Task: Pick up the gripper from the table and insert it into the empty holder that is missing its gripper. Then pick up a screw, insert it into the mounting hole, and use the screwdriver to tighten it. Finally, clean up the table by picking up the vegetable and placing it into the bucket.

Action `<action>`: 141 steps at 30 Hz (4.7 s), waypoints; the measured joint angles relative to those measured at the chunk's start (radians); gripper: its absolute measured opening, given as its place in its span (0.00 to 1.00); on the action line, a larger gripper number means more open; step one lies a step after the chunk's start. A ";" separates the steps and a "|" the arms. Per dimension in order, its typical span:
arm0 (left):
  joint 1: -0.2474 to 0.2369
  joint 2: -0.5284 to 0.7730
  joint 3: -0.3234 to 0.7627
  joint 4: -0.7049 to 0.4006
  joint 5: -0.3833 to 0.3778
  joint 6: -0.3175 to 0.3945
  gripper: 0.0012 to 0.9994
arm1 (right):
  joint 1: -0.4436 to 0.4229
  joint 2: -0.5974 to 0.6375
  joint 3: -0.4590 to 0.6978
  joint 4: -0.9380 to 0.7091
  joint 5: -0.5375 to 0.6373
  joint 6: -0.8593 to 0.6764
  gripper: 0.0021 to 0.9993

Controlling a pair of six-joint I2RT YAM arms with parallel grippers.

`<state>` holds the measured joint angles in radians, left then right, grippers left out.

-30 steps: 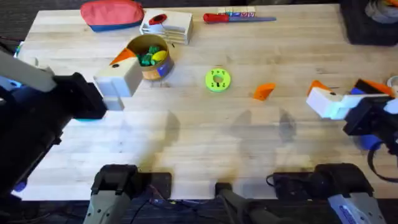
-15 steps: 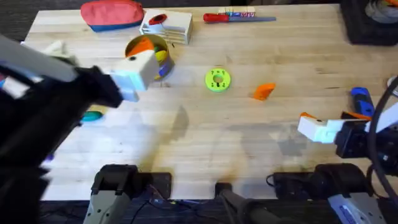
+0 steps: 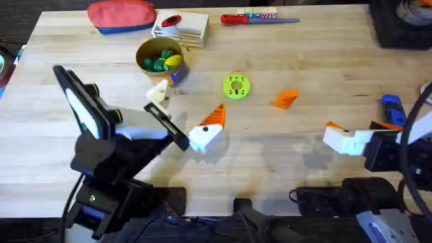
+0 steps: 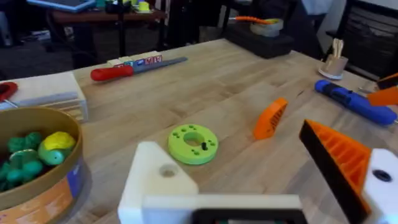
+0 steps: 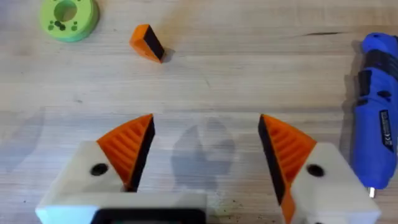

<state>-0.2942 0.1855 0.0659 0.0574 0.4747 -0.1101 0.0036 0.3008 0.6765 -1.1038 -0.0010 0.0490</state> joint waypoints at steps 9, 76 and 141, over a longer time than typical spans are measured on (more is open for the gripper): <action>-0.067 -0.174 -0.060 -0.111 -0.003 -0.041 0.99 | 0.000 0.000 0.000 0.000 0.000 0.000 0.99; -0.077 -0.175 -0.060 -0.110 0.005 0.027 0.99 | 0.053 0.430 0.089 0.252 -0.199 0.126 0.99; -0.076 -0.175 -0.060 -0.110 0.030 0.023 0.99 | -0.024 0.807 0.263 0.205 -0.680 -0.624 0.00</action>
<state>-0.3706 0.0109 0.0063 -0.0525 0.5044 -0.0872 -0.0203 1.1079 0.9399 -0.8992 -0.6806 -0.5753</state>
